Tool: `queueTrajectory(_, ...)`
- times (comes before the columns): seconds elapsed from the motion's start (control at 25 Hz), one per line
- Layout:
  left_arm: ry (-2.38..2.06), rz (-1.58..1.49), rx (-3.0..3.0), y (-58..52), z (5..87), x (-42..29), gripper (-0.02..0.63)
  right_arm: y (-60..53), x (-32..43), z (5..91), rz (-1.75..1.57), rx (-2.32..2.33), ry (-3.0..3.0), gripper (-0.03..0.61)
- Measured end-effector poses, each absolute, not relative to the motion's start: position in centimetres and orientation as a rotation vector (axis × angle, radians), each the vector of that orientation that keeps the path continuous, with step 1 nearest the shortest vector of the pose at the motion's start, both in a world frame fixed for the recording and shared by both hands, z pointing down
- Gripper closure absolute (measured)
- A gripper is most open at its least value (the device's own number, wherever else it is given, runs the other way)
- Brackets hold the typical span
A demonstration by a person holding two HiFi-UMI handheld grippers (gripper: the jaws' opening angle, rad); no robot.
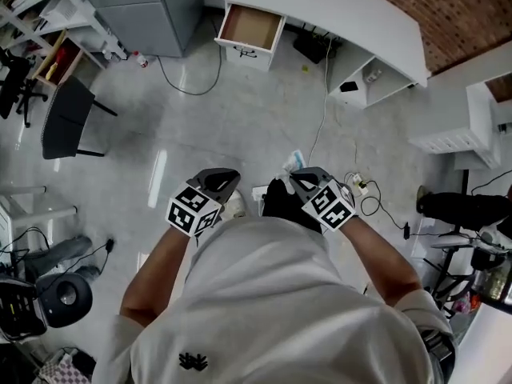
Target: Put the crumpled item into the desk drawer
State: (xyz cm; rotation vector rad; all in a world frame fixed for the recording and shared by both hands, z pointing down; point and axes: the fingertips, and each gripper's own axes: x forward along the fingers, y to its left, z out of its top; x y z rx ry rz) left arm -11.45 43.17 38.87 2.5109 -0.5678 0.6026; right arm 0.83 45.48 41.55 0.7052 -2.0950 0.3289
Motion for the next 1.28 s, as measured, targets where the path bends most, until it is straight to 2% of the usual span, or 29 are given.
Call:
queueTrajectory(0.44, -0.704, 0.595, 2.422, 27.4, 40.2, -12.5, 0.58, 26.9, -0.2, 43.6, 0.272, 0.547, -2.134, 0.549)
queueTrajectory(0.92, -0.856, 0.591, 2.368, 3.5, 39.9, -4.1, 0.58, 1.0, 6.6, 45.6, 0.102, 0.363, -2.14, 0.549)
queueTrajectory(1.28, -0.862, 0.59, 2.342, -4.9, 39.5, -3.3, 0.58, -12.3, 5.7, 47.0, 0.028, 0.356, -2.116, 0.549)
